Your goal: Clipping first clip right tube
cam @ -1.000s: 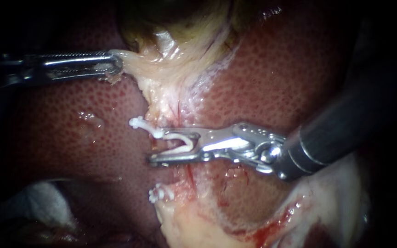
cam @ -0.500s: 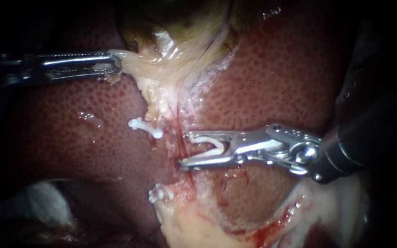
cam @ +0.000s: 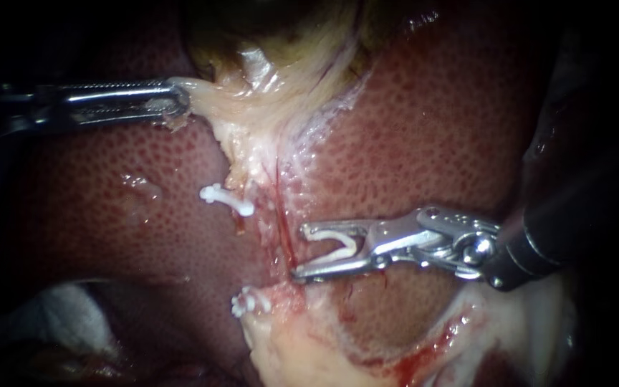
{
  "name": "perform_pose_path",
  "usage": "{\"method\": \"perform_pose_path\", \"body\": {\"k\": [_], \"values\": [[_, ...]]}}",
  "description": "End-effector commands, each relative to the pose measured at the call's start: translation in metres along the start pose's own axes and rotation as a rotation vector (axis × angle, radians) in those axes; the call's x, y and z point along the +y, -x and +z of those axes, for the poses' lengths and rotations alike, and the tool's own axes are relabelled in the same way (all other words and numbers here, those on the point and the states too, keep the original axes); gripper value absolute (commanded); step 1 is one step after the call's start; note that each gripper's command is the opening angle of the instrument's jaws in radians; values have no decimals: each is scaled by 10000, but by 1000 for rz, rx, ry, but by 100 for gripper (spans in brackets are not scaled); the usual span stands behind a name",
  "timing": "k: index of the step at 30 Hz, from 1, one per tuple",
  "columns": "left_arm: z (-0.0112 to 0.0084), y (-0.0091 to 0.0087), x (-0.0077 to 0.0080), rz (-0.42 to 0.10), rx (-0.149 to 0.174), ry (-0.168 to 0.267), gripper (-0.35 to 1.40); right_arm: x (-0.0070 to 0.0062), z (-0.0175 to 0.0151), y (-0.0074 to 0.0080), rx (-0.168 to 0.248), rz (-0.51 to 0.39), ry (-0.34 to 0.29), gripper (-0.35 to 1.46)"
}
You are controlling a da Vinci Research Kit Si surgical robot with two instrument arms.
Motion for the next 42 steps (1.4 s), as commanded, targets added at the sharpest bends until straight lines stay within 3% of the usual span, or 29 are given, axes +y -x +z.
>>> {"method": "perform_pose_path", "body": {"k": [1,7,15,23,32,42], "values": [[0,0,0,0,0,0,-35,1,4,2,-8,4,1,49],[0,0,0,0,0,0,-35,8,28,14,-25,17,-18,49],[1,0,0,0,0,-1,-35,9,57,10,-38,26,-38,49],[2,0,0,0,0,-1,-35,7,61,10,-53,55,-68,47],[2,0,0,0,0,-1,-35,-6,67,23,-99,81,-122,38],[2,0,1,0,0,-1,-35,-5,67,23,-94,79,-112,23]]}}
